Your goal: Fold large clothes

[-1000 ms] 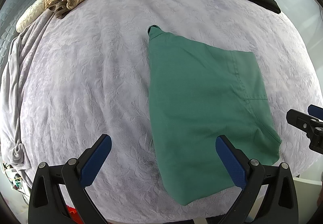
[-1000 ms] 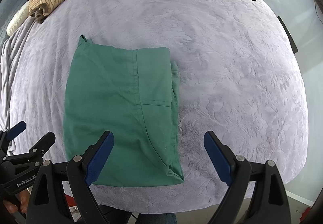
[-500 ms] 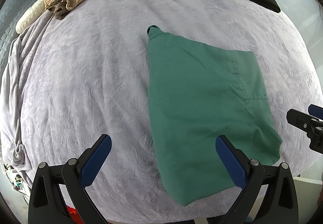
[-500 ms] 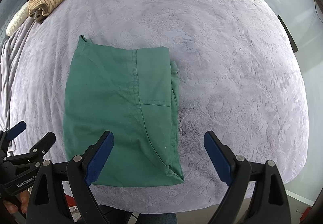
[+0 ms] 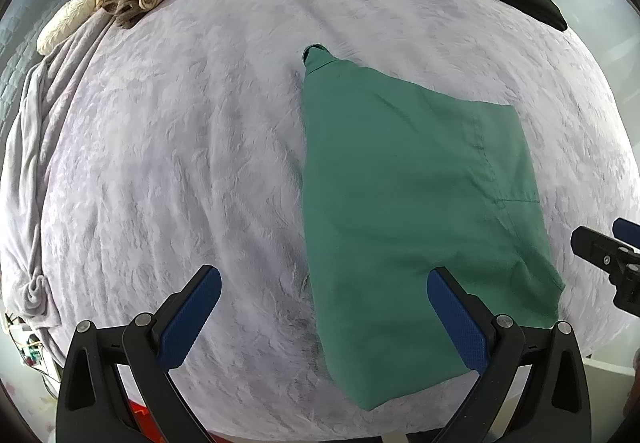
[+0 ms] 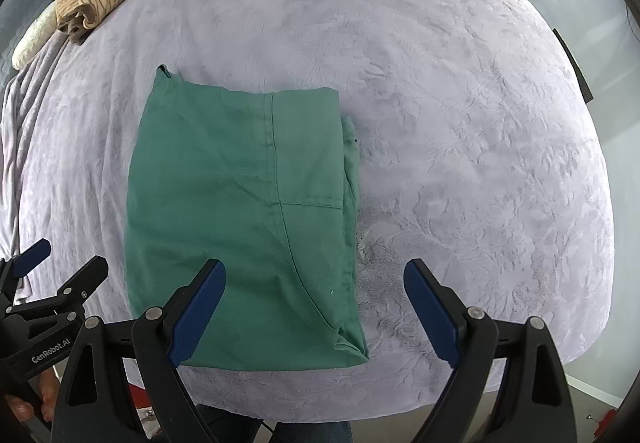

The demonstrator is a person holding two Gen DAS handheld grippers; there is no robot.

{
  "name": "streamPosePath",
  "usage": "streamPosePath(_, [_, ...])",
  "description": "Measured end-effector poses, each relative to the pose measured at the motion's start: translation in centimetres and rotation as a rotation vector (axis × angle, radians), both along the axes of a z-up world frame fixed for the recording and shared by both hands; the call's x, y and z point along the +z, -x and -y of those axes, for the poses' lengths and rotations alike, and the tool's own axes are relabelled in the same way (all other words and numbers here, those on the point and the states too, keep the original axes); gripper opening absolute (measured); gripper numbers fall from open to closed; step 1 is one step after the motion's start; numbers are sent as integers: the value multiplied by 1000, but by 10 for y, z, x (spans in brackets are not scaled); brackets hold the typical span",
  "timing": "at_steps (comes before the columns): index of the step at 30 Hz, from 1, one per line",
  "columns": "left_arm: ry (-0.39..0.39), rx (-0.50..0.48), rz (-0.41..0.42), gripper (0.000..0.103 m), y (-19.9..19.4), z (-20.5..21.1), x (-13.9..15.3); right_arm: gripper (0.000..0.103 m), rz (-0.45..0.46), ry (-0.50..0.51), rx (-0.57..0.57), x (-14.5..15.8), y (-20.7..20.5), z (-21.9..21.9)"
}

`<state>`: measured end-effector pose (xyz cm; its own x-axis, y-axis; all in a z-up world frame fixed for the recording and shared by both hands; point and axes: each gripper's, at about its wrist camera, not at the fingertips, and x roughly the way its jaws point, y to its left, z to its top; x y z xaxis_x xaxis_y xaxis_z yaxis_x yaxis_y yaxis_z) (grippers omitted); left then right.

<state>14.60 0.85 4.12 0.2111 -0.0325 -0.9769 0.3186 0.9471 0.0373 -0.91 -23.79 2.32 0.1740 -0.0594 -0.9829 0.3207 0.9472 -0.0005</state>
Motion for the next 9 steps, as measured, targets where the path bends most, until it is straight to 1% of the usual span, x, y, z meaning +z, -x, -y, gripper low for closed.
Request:
streamPosePath(4, [12,-12,-8,103,0,1,-1,92,-4,-2,1,-1,-1,1])
streamPosePath(9, [10,-22,-12,103,0,5,-1,92,-5,-5,0,-2,-2,2])
